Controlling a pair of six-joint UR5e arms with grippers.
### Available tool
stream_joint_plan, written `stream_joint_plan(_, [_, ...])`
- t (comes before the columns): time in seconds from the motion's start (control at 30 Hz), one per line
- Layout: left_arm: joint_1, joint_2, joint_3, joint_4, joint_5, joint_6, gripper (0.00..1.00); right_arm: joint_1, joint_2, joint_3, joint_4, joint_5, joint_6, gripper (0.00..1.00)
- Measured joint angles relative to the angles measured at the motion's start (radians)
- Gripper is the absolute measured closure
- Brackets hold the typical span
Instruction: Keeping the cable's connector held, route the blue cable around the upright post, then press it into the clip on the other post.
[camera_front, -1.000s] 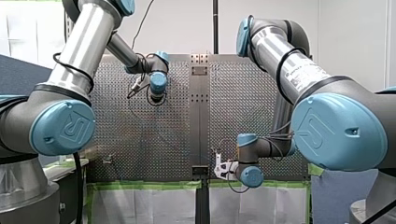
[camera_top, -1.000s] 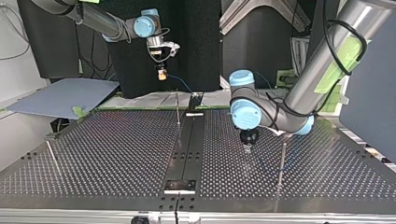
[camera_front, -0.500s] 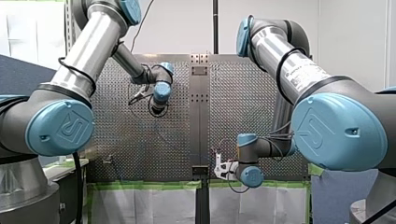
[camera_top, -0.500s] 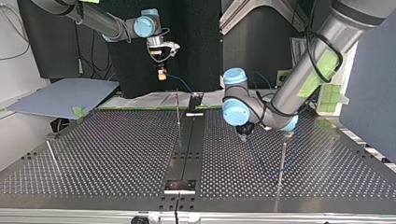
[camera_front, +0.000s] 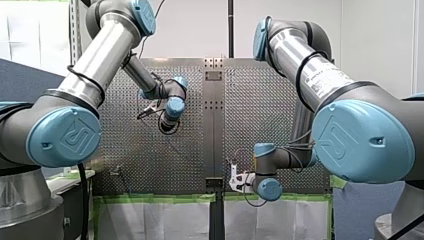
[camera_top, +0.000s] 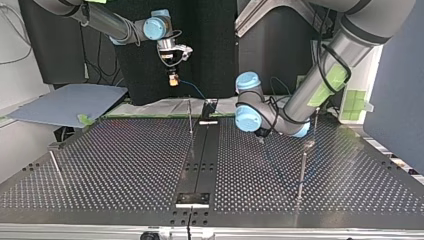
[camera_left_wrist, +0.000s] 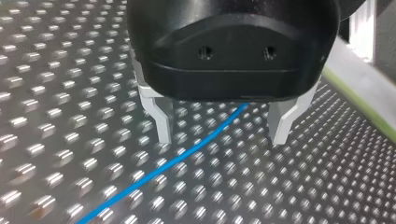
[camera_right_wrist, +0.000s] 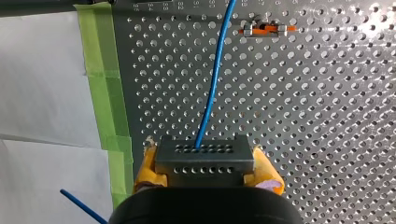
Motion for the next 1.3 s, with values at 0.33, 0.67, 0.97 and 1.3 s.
stream_joint_plan(0.33, [-0.011, -0.079, 0.0, -0.006, -0.007, -0.02, 0.0, 0.0, 0.0, 0.0, 0.002, 0.0, -0.001, 1.0])
stream_joint_plan(0.67, [-0.016, -0.117, 0.0, -0.008, 0.016, -0.076, 0.0, 0.0, 0.0, 0.0, 0.004, 0.0, -0.003, 1.0])
stream_joint_plan(0.97, [-0.016, -0.153, 0.0, 0.024, 0.072, -0.152, 0.0, 0.001, 0.0, 0.0, 0.002, 0.0, -0.003, 1.0])
stream_joint_plan(1.3, [-0.021, -0.204, 0.0, 0.059, 0.155, -0.236, 0.0, 0.005, 0.0, 0.0, 0.007, 0.0, -0.005, 1.0])
